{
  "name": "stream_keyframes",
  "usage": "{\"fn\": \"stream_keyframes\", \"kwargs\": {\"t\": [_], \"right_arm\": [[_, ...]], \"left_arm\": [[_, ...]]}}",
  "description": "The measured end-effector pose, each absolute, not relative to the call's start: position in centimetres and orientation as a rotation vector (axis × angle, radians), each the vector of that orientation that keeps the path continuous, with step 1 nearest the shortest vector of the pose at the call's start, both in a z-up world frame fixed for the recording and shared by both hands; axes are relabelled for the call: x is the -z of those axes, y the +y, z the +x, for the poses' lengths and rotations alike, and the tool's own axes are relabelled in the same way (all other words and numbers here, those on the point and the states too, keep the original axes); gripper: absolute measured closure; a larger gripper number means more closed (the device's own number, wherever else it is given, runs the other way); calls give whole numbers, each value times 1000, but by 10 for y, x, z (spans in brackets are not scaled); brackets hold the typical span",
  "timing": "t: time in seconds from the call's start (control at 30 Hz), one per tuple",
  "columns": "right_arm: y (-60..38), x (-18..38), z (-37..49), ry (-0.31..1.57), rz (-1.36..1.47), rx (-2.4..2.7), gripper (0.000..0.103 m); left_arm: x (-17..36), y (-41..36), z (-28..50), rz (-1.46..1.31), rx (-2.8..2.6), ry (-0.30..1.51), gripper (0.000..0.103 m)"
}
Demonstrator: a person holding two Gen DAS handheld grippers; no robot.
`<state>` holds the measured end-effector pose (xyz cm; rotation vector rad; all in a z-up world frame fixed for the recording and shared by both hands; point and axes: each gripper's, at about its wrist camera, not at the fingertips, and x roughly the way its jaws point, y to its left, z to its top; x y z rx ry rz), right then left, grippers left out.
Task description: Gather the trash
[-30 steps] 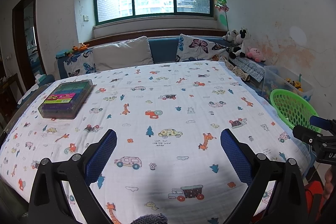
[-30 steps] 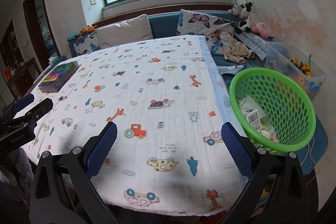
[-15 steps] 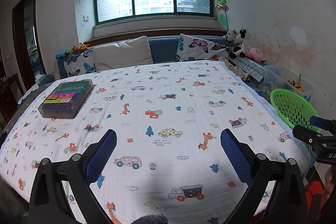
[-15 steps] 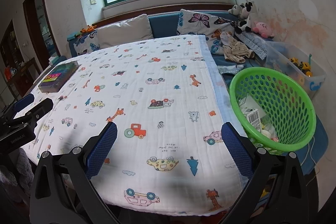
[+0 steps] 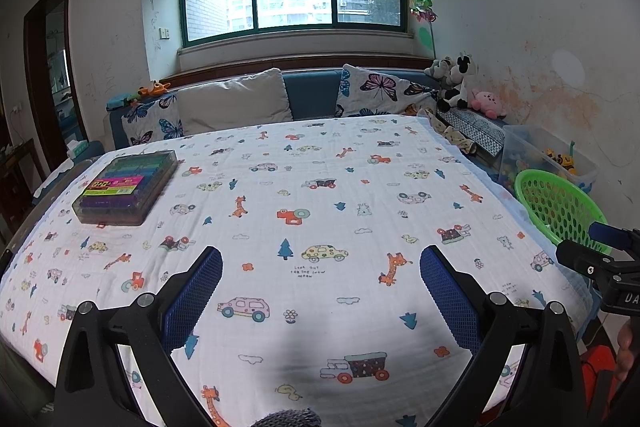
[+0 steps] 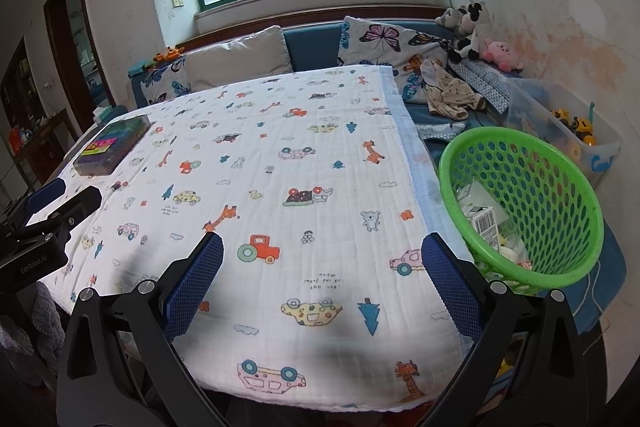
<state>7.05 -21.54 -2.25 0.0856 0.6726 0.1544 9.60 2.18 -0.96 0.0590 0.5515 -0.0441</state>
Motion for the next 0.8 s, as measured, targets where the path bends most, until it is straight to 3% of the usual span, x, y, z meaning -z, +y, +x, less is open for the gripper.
{"fn": "stream_keyframes", "kwargs": {"t": [0.8], "right_arm": [[-218,13,69,639,87,-156,5]], "left_arm": [[5,18,92,53,24,538,7]]}}
